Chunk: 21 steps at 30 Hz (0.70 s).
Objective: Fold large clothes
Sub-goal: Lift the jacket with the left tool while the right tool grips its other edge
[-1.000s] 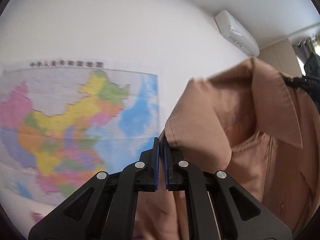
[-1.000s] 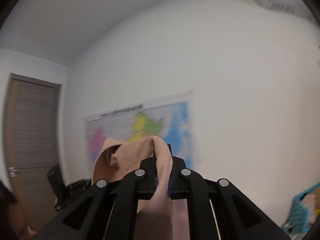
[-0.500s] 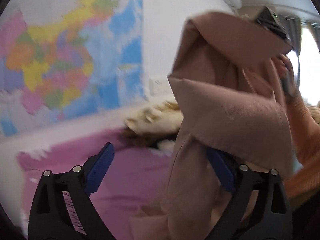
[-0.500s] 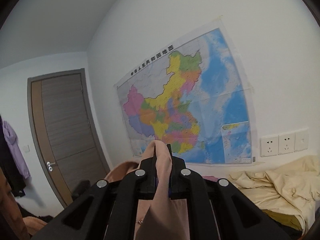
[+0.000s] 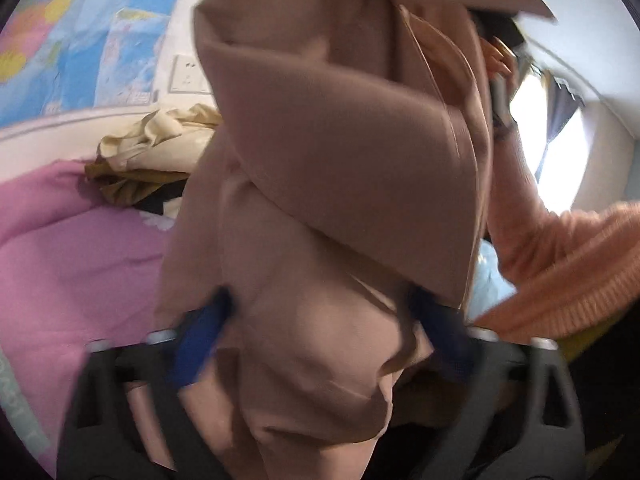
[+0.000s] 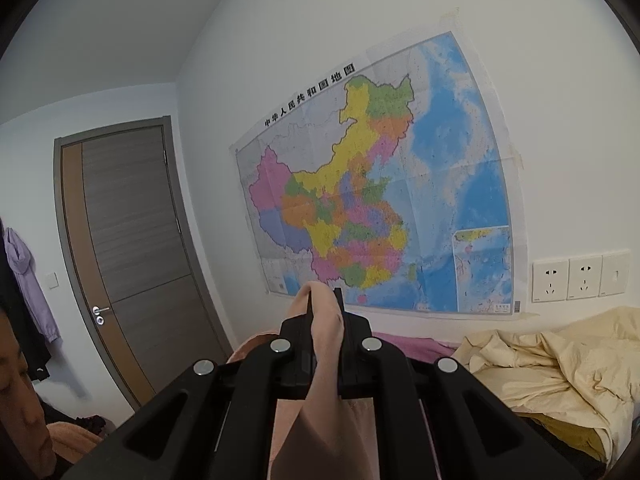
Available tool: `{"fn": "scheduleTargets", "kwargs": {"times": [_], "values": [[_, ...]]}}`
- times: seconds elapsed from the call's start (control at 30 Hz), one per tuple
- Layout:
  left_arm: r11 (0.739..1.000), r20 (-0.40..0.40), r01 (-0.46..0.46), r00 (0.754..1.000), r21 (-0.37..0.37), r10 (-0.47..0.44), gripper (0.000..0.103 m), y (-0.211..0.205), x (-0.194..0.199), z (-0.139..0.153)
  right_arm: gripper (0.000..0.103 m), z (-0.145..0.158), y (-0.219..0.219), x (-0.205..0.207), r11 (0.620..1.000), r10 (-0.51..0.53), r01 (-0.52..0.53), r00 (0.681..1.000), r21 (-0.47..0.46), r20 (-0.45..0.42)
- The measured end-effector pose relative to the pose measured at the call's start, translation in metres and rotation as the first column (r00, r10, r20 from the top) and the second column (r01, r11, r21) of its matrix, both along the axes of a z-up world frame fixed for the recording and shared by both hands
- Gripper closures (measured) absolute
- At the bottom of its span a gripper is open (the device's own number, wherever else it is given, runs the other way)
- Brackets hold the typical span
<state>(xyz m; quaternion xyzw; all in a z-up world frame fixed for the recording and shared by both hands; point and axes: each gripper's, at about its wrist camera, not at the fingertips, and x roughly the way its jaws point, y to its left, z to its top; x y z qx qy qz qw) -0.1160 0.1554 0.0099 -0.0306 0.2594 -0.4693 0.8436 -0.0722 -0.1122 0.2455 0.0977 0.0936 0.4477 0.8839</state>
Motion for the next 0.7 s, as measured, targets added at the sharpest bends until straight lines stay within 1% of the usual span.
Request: {"fn": "scheduleTargets", "kwargs": {"times": [0.03, 0.07, 0.1, 0.13, 0.2, 0.23, 0.27, 0.3, 0.33, 0.37, 0.4, 0.43, 0.57, 0.6, 0.63, 0.7], "values": [[1.0, -0.003, -0.016, 1.0, -0.002, 0.016, 0.076, 0.0, 0.003, 0.003, 0.097, -0.001, -0.001, 0.0, 1.0, -0.001, 0.001, 1.0, 0.005, -0.001], [0.999, 0.01, -0.054, 0.999, 0.001, 0.054, 0.087, 0.001, 0.003, 0.006, 0.097, -0.001, -0.003, -0.002, 1.0, -0.005, 0.005, 1.0, 0.001, 0.001], [0.997, 0.03, -0.083, 0.996, 0.0, 0.083, 0.092, -0.001, 0.001, 0.009, 0.097, 0.0, -0.005, -0.004, 1.0, -0.022, 0.022, 1.0, -0.002, 0.008], [0.989, 0.079, -0.148, 0.986, -0.006, 0.148, 0.094, 0.002, -0.006, 0.016, 0.097, 0.0, -0.008, -0.007, 1.0, -0.031, 0.031, 0.999, 0.0, 0.015], [0.972, 0.127, -0.232, 0.964, -0.043, 0.235, 0.094, 0.018, -0.017, 0.034, 0.097, 0.003, -0.015, -0.011, 0.999, -0.047, 0.046, 0.999, 0.01, 0.023], [0.953, 0.16, -0.296, 0.939, -0.07, 0.303, 0.094, 0.032, -0.024, 0.049, 0.097, 0.006, -0.02, -0.014, 0.998, -0.058, 0.058, 0.998, 0.014, 0.028], [0.927, 0.208, -0.361, 0.903, -0.107, 0.375, 0.094, 0.048, -0.034, 0.067, 0.097, 0.009, -0.026, -0.018, 0.998, -0.067, 0.066, 0.997, 0.021, 0.036], [0.906, 0.236, -0.403, 0.875, -0.131, 0.423, 0.094, 0.059, -0.041, 0.079, 0.097, 0.013, -0.032, -0.025, 0.997, -0.075, 0.074, 0.996, 0.026, 0.05], [0.877, 0.263, -0.449, 0.837, -0.17, 0.48, 0.094, 0.076, -0.052, 0.097, 0.097, 0.015, -0.036, -0.03, 0.996, -0.084, 0.082, 0.995, 0.03, 0.062], [0.857, 0.28, -0.476, 0.811, -0.195, 0.514, 0.094, 0.088, -0.059, 0.111, 0.097, 0.018, -0.04, -0.036, 0.995, -0.092, 0.09, 0.993, 0.036, 0.076], [0.839, 0.299, -0.503, 0.784, -0.208, 0.544, 0.094, 0.095, -0.067, 0.125, 0.097, 0.022, -0.044, -0.045, 0.995, -0.092, 0.088, 0.991, 0.043, 0.093], [0.814, 0.329, -0.542, 0.745, -0.208, 0.58, 0.094, 0.1, -0.076, 0.141, 0.097, 0.024, -0.047, -0.05, 0.995, -0.091, 0.086, 0.99, 0.048, 0.106], [0.771, 0.416, -0.6, 0.658, -0.214, 0.628, 0.094, 0.104, -0.103, 0.183, 0.097, 0.035, -0.049, -0.077, 0.994, -0.1, 0.094, 0.982, 0.046, 0.163], [0.761, 0.432, -0.611, 0.639, -0.218, 0.637, 0.094, 0.103, -0.111, 0.192, 0.097, 0.036, -0.049, -0.081, 0.995, -0.096, 0.089, 0.981, 0.052, 0.168], [0.746, 0.451, -0.626, 0.612, -0.226, 0.65, 0.094, 0.1, -0.117, 0.203, 0.097, 0.038, -0.049, -0.084, 0.995, -0.082, 0.073, 0.982, 0.062, 0.169], [0.728, 0.484, -0.641, 0.571, -0.244, 0.664, 0.094, 0.096, -0.127, 0.223, 0.097, 0.045, -0.05, -0.092, 0.995, -0.074, 0.06, 0.98, 0.078, 0.183]]}}
